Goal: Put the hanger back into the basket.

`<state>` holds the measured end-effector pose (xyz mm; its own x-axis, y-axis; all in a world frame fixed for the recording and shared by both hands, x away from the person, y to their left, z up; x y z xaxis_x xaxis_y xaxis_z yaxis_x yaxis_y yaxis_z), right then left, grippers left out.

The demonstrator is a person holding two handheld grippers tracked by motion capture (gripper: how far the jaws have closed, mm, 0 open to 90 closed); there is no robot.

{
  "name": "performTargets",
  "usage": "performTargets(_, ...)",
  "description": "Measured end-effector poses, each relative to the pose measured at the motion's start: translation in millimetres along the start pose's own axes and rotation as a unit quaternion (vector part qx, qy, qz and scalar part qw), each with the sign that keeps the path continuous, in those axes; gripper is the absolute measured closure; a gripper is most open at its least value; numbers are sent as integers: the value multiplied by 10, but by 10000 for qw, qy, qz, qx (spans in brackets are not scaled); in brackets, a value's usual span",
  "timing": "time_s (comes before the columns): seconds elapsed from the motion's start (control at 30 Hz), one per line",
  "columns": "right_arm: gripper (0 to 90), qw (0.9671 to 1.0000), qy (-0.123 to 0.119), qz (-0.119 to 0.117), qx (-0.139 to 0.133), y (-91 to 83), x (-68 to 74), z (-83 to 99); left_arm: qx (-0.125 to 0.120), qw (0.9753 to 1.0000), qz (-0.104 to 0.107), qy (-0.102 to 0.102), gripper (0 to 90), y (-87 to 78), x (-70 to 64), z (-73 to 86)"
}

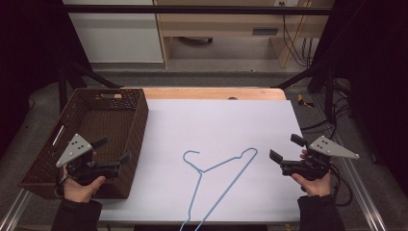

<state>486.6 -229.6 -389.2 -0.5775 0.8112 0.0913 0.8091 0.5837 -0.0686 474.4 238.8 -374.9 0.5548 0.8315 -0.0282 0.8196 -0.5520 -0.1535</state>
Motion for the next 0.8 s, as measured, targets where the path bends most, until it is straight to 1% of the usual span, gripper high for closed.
performTargets(0.03, 23, 10000, -8, 6, 2, -3, -3, -1, 0, 10000, 0, 0, 34, 0, 0, 0)
performTargets(0.1, 23, 10000, 3, 15, 15, -7, -4, -1, 22, 10000, 63, 18, 36, 34, -85, -5)
performTargets(0.13, 24, 10000, 1, 10, 10, -7, -2, -4, 22, 10000, 63, 18, 37, 34, -85, -5)
performTargets(0.27, 25, 10000, -26, 14, 35, -1, 12, -2, 91, 9997, 187, 103, 40, 76, -228, 0)
performTargets(0.3, 25, 10000, -14, 13, 48, 1, 19, -2, 116, 9996, 241, 123, 41, 103, -299, 2)
performTargets(0.33, 25, 10000, -27, 9, 62, 6, 22, 0, 116, 9996, 241, 123, 42, 103, -299, 2)
performTargets(0.37, 25, 10000, -18, 19, 74, 8, 29, 0, 123, 9995, 267, 132, 45, 119, -334, 5)
performTargets(0.4, 26, 10000, -46, 19, 84, 11, 29, 1, 191, 9992, 314, 149, 47, 157, -405, 24)
performTargets(0.43, 26, 10000, -46, 19, 84, 11, 29, 1, 191, 9992, 314, 149, 47, 157, -405, 24)
performTargets(0.5, 27, 9999, -55, 31, 143, 20, 39, 10, 269, 9988, 374, 191, 50, 200, -477, 55)
performTargets(0.63, 27, 9998, -80, 29, 172, 28, 57, 13, 472, 9974, 512, 198, 53, 301, -623, 150)
performTargets(0.77, 29, 9998, -88, 11, 201, 49, 81, 18, 698, 9957, 584, 188, 58, 410, -746, 252)
performTargets(0.8, 29, 9996, -85, 11, 259, 64, 93, 38, 762, 9952, 587, 190, 61, 435, -772, 276)
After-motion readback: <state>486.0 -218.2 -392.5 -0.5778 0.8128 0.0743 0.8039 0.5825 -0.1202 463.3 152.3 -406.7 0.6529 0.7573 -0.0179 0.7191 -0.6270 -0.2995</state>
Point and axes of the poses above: each handheld gripper's, and its own axes: y roughly forward along the jaws, z roughly out of its underside, x roughly to its left, the point moved 9 cm from there along y, roughly forward along the jaws, and after that the axes turned 10 degrees about -x, right-handed, at the moved point
